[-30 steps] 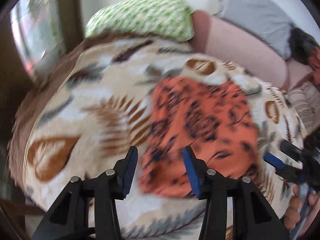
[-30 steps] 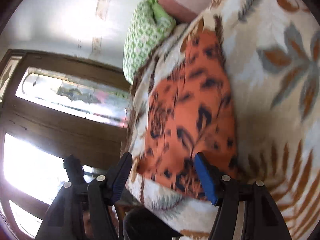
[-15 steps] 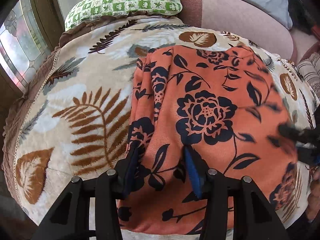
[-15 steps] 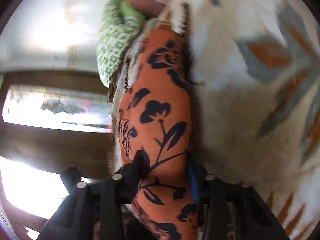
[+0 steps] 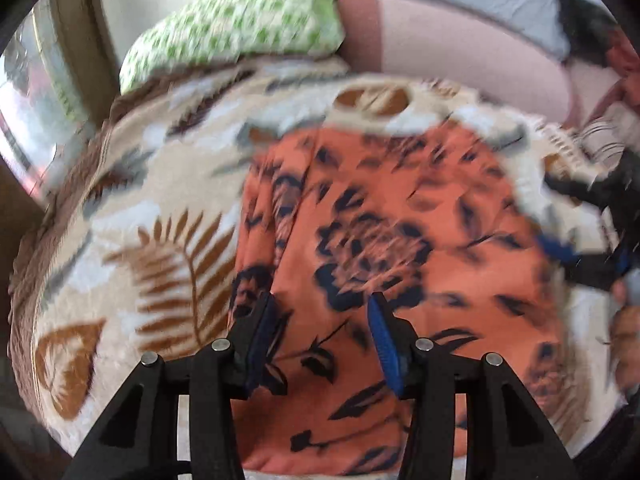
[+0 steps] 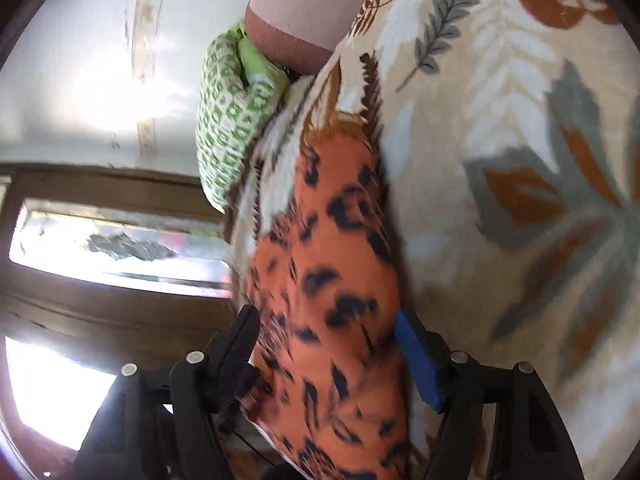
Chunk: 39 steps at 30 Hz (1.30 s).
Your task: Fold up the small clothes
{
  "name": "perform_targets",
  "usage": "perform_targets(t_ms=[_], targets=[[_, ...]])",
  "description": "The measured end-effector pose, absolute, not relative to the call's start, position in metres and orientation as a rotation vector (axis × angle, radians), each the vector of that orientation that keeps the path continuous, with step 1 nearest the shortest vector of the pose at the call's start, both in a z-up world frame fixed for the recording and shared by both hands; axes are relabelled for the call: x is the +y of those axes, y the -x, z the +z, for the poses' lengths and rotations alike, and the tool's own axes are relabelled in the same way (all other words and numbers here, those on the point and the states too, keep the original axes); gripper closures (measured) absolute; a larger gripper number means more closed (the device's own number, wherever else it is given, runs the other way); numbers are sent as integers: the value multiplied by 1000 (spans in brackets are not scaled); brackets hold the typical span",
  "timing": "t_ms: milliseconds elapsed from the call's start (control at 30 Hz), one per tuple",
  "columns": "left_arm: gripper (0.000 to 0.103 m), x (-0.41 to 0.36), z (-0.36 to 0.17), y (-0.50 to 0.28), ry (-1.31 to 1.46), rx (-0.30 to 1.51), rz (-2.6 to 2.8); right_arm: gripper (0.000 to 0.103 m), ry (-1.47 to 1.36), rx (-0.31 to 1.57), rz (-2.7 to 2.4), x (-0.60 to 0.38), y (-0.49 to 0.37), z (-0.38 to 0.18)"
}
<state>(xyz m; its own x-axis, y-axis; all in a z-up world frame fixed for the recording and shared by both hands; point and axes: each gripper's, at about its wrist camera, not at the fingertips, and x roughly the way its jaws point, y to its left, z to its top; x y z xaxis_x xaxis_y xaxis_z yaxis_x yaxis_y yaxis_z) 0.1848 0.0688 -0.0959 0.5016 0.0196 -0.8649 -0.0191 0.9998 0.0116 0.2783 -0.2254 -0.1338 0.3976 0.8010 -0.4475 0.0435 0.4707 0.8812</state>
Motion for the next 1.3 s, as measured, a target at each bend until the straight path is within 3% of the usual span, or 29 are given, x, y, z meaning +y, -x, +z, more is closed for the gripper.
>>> perform_targets(t_ms=[67,100,133,233,300,400,467,500,633,667,700,733,800,900,967,1200,1233,1267,1300], targets=[[52,74,-103,-184,19,1032,37,31,-947,1122,578,-209,-298,-147],[52,74,-103,-183,17,1028,34,39,-952,1163,580,-201,-303,-157],[52,74,-102,-183,13,1027,29,68,-953,1176,566,-200,-304,-162],[51,78,-104,-184,29,1032,7,70,-847,1125,517,-200,-293,-159],[51,79,-106,-184,39,1032,4,70,-940,1151,501,-208,-296,-176],[51,80,-106,-183,47,1027,3,62,-928,1135,546,-207,-296,-148],[51,82,-106,-182,60,1025,-3,30,-928,1096,556,-208,-298,-128],[51,81,-106,-182,60,1025,-2,25,-926,1067,540,-210,-303,-124],[51,80,-106,-182,56,1027,3,23,-992,1109,493,-213,-332,-148],[51,80,-105,-182,57,1027,2,42,-960,1131,497,-204,-339,-155],[51,80,-105,-182,60,1029,-1,68,-900,1171,491,-203,-340,-160],[51,81,-105,-182,60,1031,-2,78,-907,1193,464,-201,-340,-167],[51,81,-105,-182,59,1031,-2,78,-918,1171,448,-202,-336,-159],[51,82,-105,-182,63,1032,-6,69,-785,1128,436,-192,-327,-129],[51,82,-105,-183,70,1034,-2,21,-798,1131,436,-196,-317,-125],[51,81,-106,-183,62,1029,5,21,-817,1142,476,-201,-245,-139],[51,80,-106,-183,61,1029,5,23,-823,1163,493,-196,-238,-148],[51,81,-107,-183,61,1031,6,46,-792,1200,516,-189,-233,-157],[51,81,-106,-183,60,1036,3,63,-780,1217,523,-186,-230,-164]])
